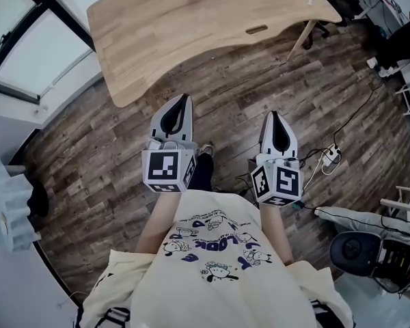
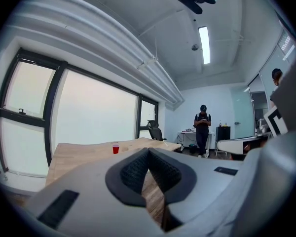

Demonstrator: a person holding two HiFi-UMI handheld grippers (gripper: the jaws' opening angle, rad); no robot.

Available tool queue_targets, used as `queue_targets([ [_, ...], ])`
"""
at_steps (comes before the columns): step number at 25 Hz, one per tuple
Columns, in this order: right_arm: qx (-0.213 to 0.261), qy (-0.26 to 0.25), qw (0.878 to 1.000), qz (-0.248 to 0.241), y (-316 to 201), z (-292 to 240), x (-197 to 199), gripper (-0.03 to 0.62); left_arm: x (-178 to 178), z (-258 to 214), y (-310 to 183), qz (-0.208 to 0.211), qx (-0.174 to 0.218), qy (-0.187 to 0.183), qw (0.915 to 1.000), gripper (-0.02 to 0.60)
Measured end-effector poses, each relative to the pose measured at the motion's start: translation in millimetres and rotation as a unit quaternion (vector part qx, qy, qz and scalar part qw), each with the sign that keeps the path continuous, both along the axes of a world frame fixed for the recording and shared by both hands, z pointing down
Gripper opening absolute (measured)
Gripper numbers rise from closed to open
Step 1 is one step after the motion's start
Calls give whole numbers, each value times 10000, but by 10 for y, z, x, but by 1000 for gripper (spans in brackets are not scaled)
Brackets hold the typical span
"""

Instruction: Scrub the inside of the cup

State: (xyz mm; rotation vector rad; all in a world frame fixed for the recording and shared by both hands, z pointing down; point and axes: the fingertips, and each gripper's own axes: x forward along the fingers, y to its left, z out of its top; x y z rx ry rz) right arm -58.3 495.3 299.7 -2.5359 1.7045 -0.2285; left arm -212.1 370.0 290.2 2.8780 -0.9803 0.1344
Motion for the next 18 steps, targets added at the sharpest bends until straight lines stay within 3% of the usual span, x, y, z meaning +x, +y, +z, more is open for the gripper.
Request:
queue_targets([
  [18, -18, 246, 9997, 32, -1343, -106, 377, -2, 424, -5, -1344, 98, -39, 56, 9999, 20],
])
